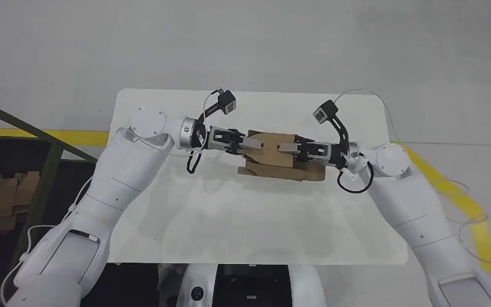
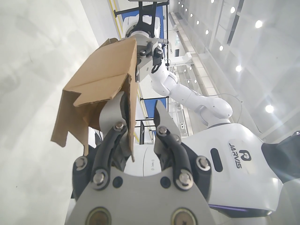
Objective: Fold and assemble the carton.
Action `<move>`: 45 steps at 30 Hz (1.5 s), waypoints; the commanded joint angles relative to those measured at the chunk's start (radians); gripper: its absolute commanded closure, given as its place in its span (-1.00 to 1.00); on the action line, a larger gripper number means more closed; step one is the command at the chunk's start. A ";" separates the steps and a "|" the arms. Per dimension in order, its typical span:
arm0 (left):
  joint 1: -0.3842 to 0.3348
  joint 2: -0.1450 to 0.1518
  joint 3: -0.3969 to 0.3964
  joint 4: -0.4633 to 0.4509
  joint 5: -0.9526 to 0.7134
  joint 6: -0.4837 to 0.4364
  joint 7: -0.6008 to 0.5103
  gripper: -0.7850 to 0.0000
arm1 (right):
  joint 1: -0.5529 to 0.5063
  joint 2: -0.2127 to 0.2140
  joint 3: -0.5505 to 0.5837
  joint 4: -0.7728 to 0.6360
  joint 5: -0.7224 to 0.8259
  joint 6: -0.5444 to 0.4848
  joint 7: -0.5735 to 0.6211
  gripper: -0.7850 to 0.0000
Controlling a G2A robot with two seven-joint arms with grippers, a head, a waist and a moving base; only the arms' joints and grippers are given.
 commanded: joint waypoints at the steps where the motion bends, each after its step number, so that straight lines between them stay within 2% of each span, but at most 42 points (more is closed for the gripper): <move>1: 0.002 0.001 -0.005 -0.003 -0.004 -0.003 -0.005 -1.00 | -0.002 0.000 0.001 -0.006 -0.013 0.008 -0.007 1.00; 17: 0.017 0.009 -0.058 -0.063 -0.065 -0.038 -0.075 -1.00 | -0.021 -0.006 -0.007 -0.054 -0.111 0.077 -0.070 1.00; 38: -0.045 -0.016 0.016 -0.094 0.011 0.008 -0.015 -1.00 | -0.055 -0.008 0.005 -0.141 -0.149 0.099 -0.077 1.00; 45: -0.043 -0.016 0.012 -0.103 0.017 0.010 -0.013 -1.00 | -0.061 -0.009 0.016 -0.141 -0.140 0.092 -0.077 1.00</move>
